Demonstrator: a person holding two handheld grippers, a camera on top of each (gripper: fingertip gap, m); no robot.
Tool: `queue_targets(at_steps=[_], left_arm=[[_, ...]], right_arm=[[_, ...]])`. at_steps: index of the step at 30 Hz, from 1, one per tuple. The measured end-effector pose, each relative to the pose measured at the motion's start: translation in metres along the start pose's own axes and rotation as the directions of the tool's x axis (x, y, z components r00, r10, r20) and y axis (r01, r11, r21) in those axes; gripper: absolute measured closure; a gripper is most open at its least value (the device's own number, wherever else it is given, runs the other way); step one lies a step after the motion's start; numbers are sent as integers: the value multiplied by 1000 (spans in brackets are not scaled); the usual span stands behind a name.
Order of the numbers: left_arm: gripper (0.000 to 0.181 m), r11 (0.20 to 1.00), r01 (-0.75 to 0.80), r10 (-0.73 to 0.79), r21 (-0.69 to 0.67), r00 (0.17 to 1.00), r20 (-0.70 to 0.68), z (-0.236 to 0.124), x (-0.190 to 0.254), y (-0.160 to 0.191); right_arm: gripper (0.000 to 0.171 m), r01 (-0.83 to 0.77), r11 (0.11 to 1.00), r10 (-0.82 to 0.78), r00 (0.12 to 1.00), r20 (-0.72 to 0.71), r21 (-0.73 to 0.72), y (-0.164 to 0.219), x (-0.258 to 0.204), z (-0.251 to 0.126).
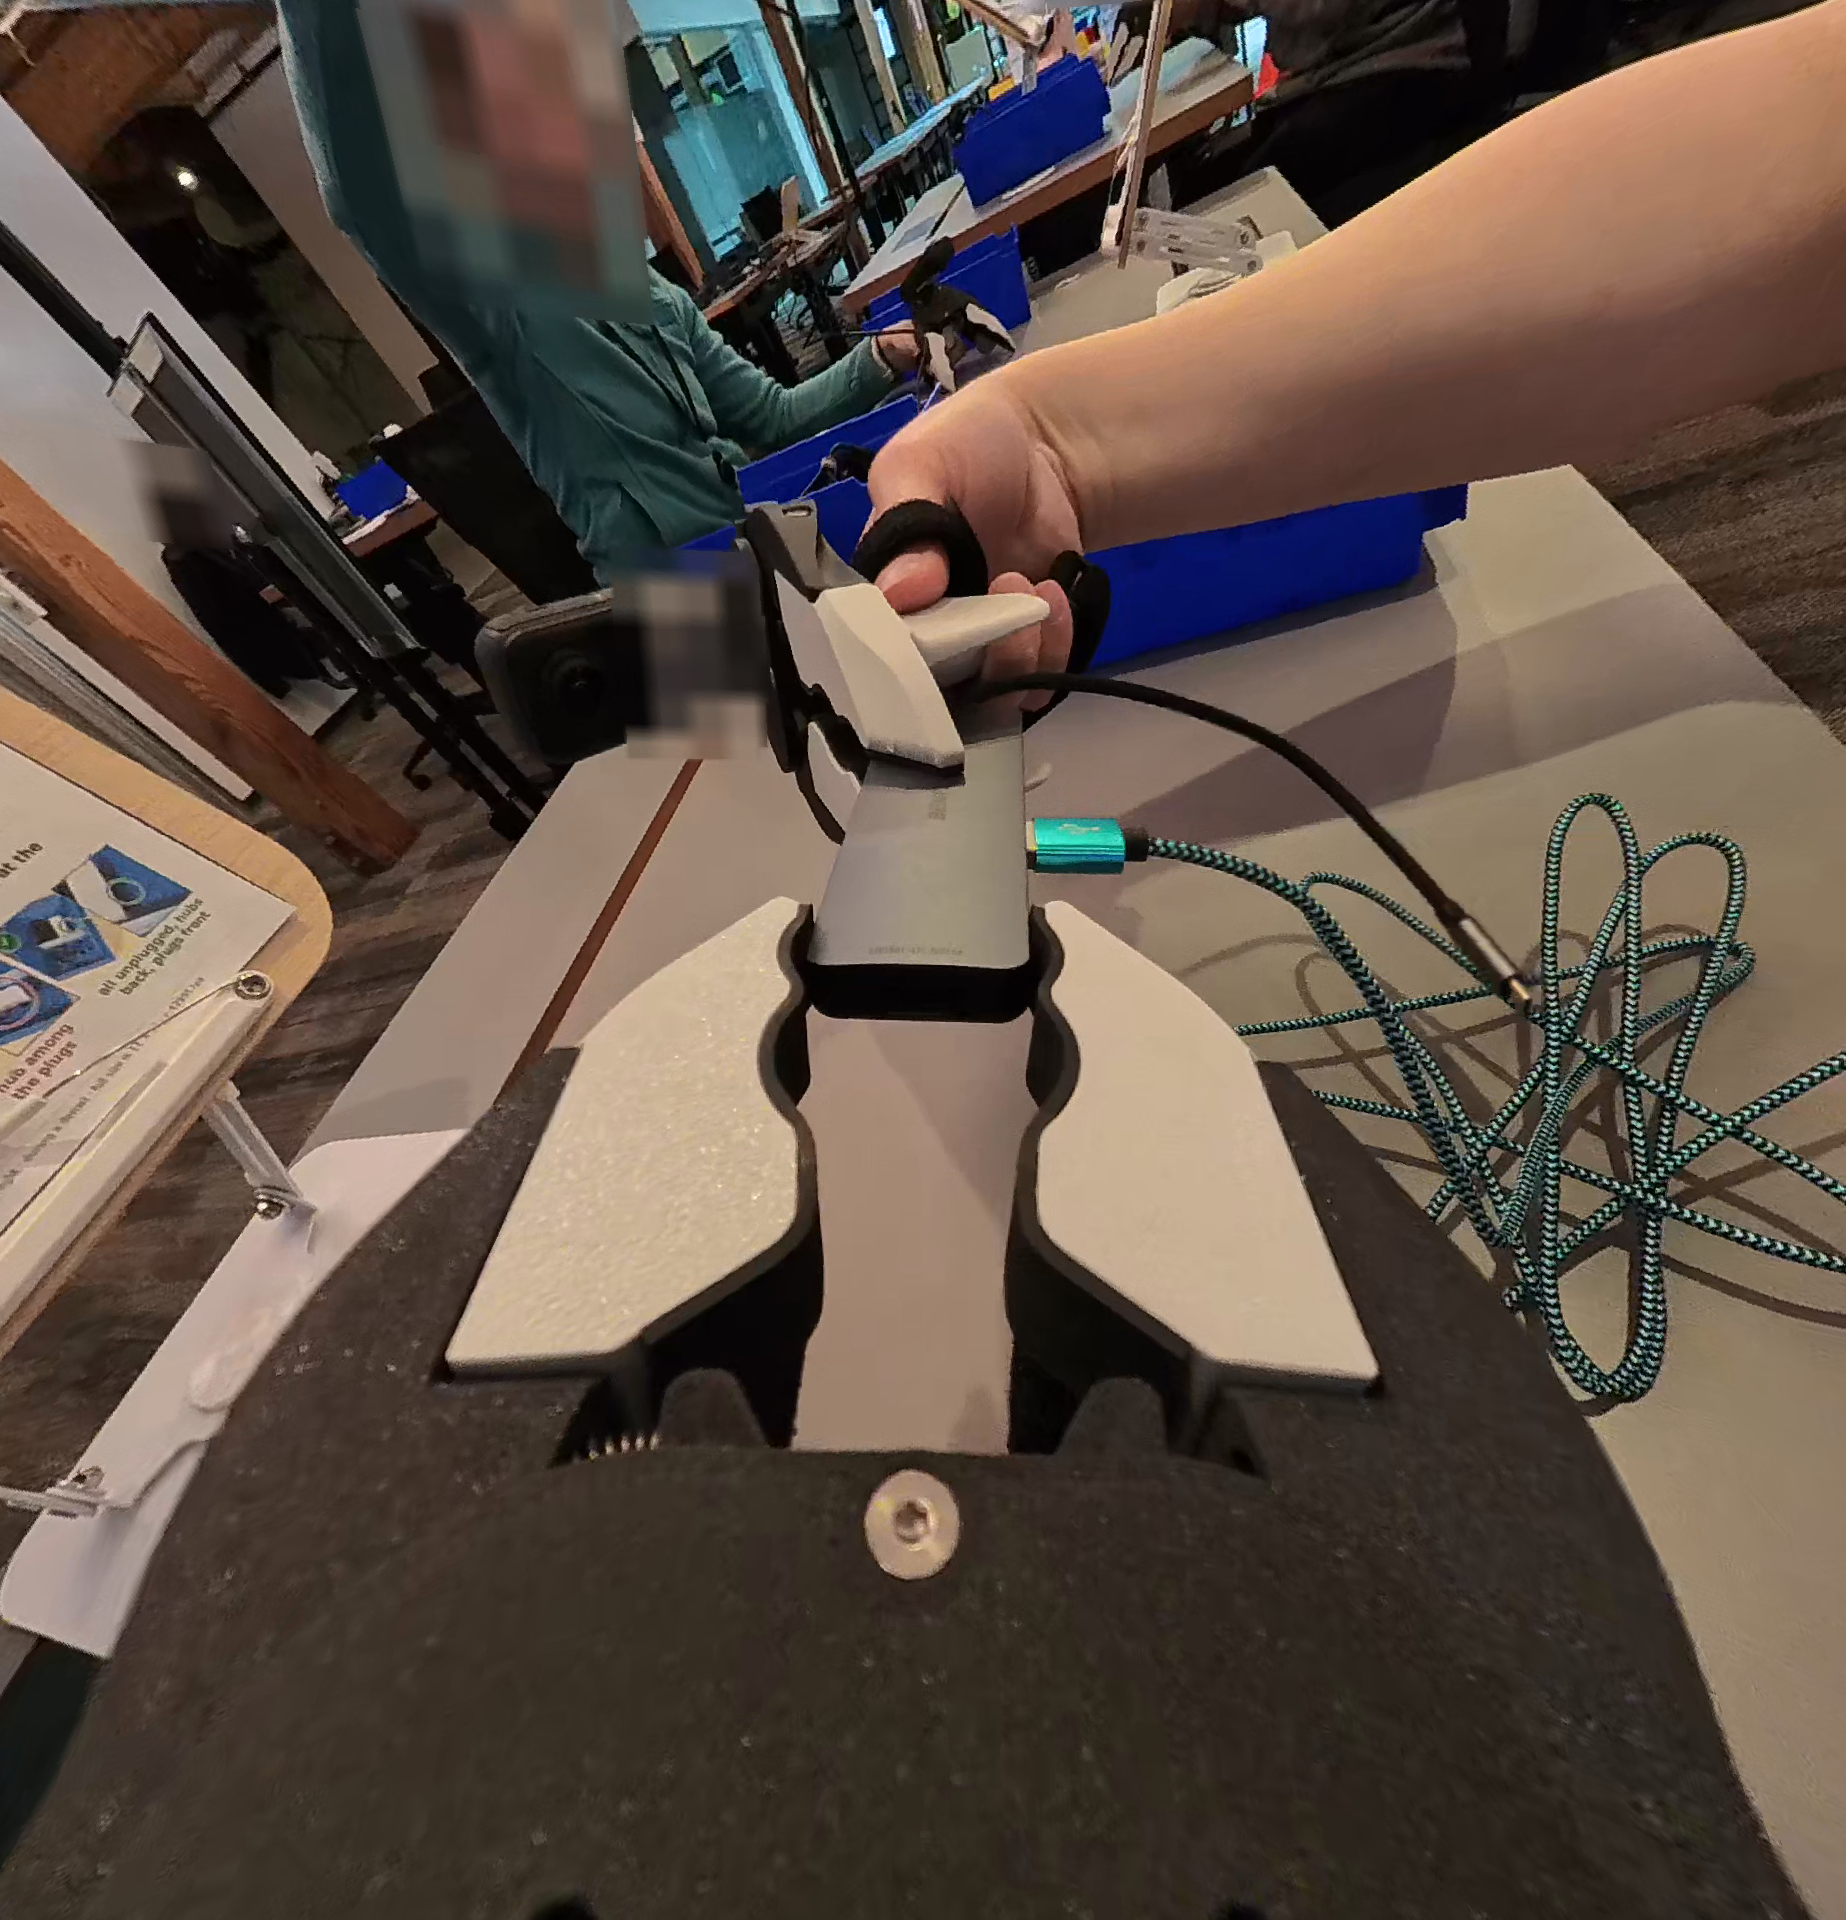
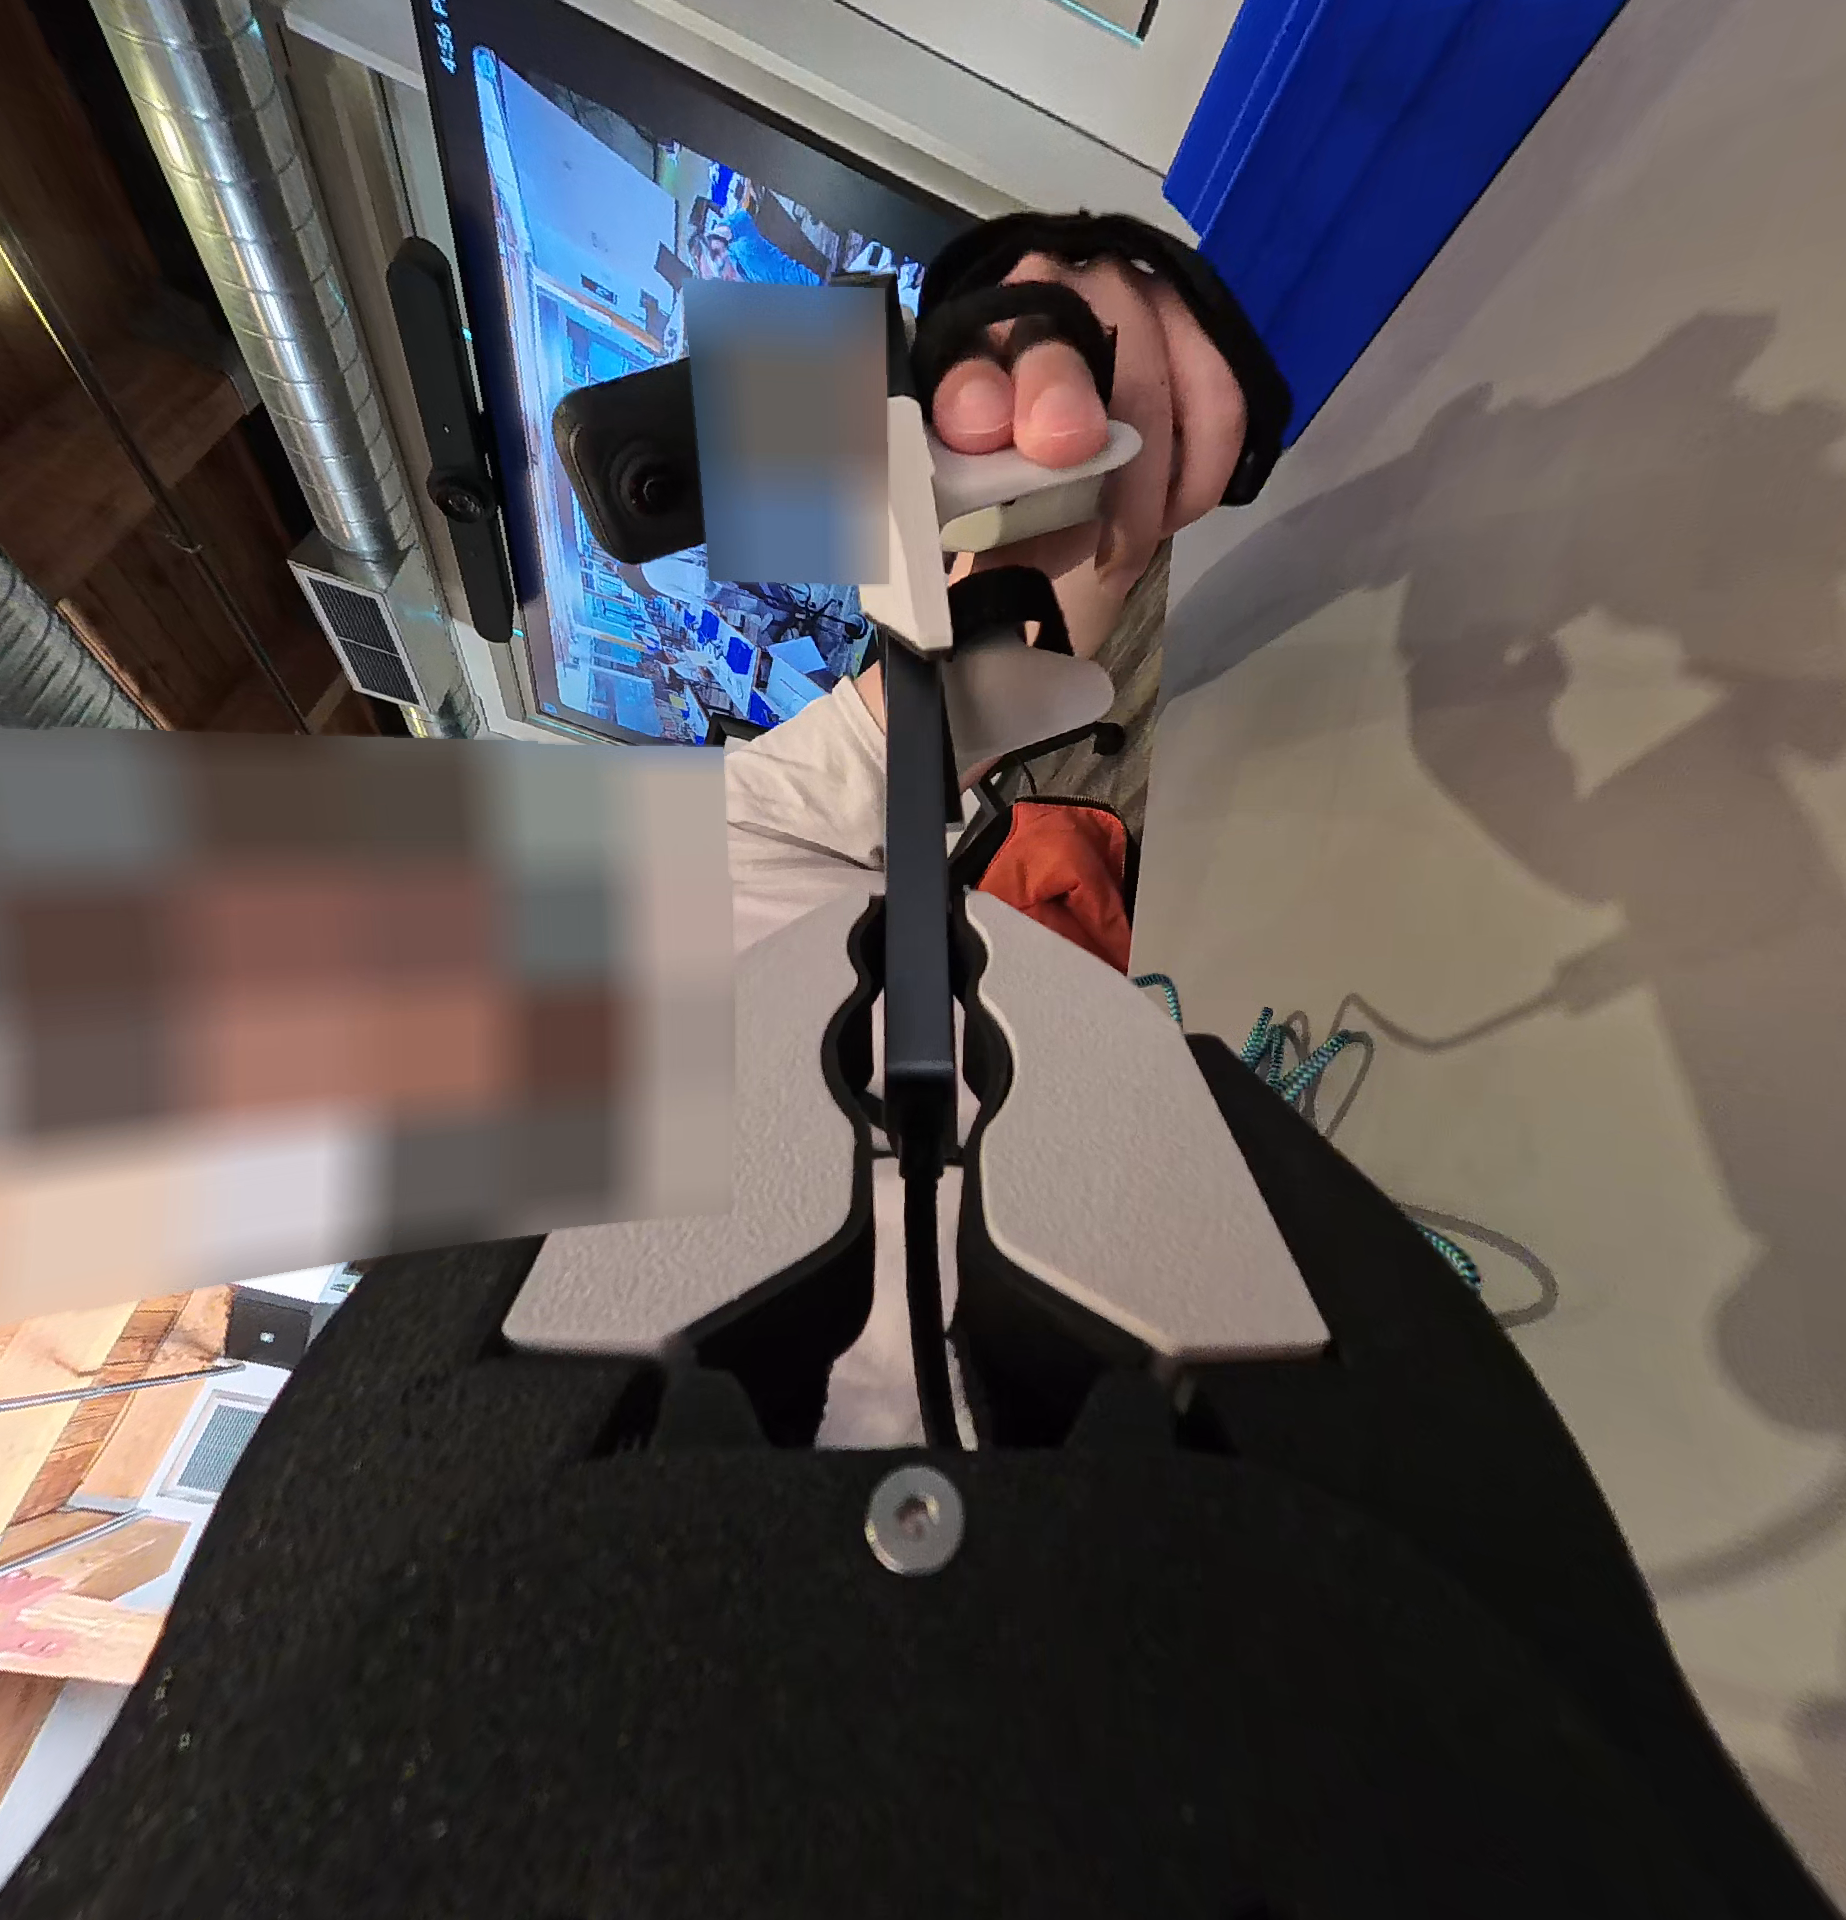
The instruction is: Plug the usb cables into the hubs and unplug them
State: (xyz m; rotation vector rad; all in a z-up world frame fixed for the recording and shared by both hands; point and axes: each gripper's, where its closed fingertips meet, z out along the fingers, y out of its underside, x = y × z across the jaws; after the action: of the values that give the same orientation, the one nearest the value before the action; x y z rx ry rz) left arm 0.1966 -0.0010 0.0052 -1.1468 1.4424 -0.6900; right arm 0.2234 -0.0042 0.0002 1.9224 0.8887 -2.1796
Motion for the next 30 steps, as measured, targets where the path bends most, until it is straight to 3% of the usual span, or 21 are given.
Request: queue_targets(at_steps=[7,12,20,23,27,30], left_arm=[[142,998,62,-62,-31,998,12,1,1,12],[142,996,74,-72,-48,997,35,3,3,21],[143,993,85,-79,-84,994,73,1,3,36],[143,990,92,-82,-106,992,101,-2,0,43],[143,984,94,-70,-153,985,155,-9,-5,56],[143,978,118,-87,-174,981,174,-14,-4,66]], right_arm=[[154,-5,998,7,999,-37,57,-9,15,-1],[140,41,997,-30,988,-152,68,-15,32,-2],[137,108,989,-71,945,-318,98,-23,59,-5],[132,202,972,-125,877,-464,118,-33,68,-15],[132,346,934,-202,714,-671,87,-41,68,-29],[135,367,924,-168,650,-741,111,-38,66,-26]])
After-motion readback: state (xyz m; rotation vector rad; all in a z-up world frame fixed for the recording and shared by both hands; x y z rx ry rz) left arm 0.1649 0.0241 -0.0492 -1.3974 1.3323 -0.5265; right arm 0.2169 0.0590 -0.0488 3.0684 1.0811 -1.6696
